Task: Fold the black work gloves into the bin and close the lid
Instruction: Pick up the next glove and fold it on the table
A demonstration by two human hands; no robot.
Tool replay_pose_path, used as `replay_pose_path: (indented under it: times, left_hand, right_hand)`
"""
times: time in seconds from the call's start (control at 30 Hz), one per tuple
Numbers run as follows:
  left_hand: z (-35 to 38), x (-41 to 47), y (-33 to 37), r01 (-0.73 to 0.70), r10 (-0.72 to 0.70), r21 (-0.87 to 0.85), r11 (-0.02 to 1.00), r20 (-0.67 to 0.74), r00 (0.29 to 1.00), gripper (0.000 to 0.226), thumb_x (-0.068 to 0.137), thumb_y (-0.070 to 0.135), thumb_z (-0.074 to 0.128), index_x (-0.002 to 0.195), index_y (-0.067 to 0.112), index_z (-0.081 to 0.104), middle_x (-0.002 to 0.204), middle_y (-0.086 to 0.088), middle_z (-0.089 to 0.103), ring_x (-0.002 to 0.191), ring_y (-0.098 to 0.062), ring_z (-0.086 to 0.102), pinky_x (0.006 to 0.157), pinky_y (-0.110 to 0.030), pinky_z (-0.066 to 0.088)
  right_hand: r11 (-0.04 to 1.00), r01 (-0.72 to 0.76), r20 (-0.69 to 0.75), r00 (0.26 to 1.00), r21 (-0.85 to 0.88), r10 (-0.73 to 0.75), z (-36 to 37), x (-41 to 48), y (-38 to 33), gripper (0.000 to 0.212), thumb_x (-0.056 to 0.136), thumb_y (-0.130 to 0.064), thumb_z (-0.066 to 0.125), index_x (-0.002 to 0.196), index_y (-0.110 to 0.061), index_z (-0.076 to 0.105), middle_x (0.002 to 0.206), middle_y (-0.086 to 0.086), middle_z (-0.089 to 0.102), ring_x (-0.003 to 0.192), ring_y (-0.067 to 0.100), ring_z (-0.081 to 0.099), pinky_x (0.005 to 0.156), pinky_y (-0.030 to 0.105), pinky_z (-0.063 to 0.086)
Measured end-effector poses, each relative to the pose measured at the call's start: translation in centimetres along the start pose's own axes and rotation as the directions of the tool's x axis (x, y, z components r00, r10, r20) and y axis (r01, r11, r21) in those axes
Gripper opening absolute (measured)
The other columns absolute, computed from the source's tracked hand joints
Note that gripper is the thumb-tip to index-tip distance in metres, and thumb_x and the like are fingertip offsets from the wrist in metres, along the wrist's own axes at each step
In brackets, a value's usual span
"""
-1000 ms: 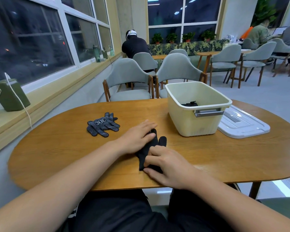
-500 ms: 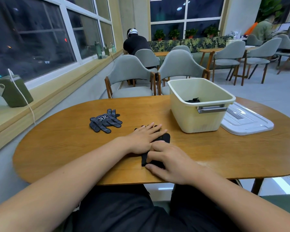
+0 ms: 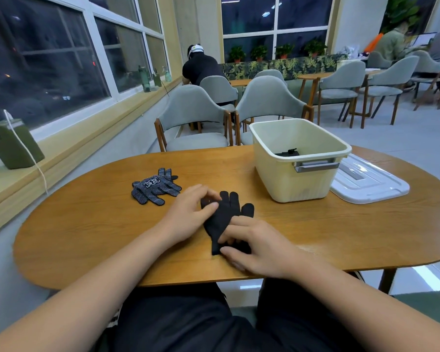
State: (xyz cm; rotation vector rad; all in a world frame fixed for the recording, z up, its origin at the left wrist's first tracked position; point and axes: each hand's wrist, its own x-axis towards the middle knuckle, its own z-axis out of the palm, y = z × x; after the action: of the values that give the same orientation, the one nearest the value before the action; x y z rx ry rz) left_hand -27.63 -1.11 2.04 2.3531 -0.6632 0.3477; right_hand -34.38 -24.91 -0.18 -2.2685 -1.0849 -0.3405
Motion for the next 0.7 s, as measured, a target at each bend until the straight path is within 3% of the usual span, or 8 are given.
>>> replay_pose_path:
  times: [0.13,0.33,0.43,0.53,0.7]
  left_hand:
    - [-0.3,-2.9,1.0,-0.05,0.051,-0.055,0.997,0.025,0.998,0.016,0.094,0.018,0.079,0.093,0.033,0.074,0.094,0.013,0.071,0.093,-0.012,0.067,0.08,-0.022,0.045]
    - [-0.2,-5.4,2.9,-0.032,0.057,-0.158,0.987,0.154,0.986,0.01,0.089,0.027,0.088,0.093,0.033,0.081,0.097,0.01,0.072,0.092,-0.017,0.07,0.08,-0.028,0.055]
    - [-0.2,-6.0,2.7,0.012,0.029,-0.191,0.982,0.21,0.977,0.012,0.086,0.03,0.091,0.094,0.034,0.083,0.101,0.01,0.072,0.096,-0.018,0.07,0.083,-0.027,0.056]
    - [-0.2,-6.2,2.6,0.034,0.008,-0.19,0.981,0.215,0.977,0.017,0.083,0.029,0.093,0.096,0.034,0.083,0.104,0.011,0.072,0.098,-0.017,0.069,0.085,-0.026,0.055]
    - [0.3,-6.7,2.6,-0.005,0.02,-0.119,0.993,0.124,0.992,0.015,0.086,0.028,0.09,0.098,0.033,0.084,0.1,0.016,0.074,0.091,-0.016,0.071,0.079,-0.026,0.057]
  right_hand:
    - [0.993,-0.049,-0.113,0.992,0.106,0.061,-0.5,-0.1,0.1,0.005,0.102,-0.024,0.072,0.105,-0.021,0.075,0.097,-0.011,0.065,0.088,0.01,0.066,0.078,0.031,0.054]
    - [0.977,-0.128,-0.118,0.982,0.169,0.148,-1.0,-0.4,0.7,0.003,0.098,-0.02,0.076,0.099,-0.023,0.077,0.093,-0.012,0.069,0.088,0.013,0.068,0.076,0.039,0.057]
    - [0.987,-0.121,-0.048,0.991,0.106,0.126,-1.1,-0.9,0.9,0.005,0.096,-0.028,0.078,0.1,-0.025,0.077,0.095,-0.014,0.067,0.091,0.012,0.066,0.078,0.036,0.055]
    - [0.994,-0.105,-0.001,0.994,0.015,0.106,-1.2,-1.5,1.0,0.022,0.093,-0.045,0.079,0.105,-0.028,0.076,0.102,-0.017,0.063,0.098,0.009,0.061,0.082,0.034,0.053]
    - [0.992,-0.124,0.014,0.992,-0.008,0.124,-1.2,-1.4,0.8,0.029,0.09,-0.052,0.08,0.11,-0.032,0.075,0.105,-0.019,0.059,0.101,0.008,0.058,0.084,0.034,0.053]
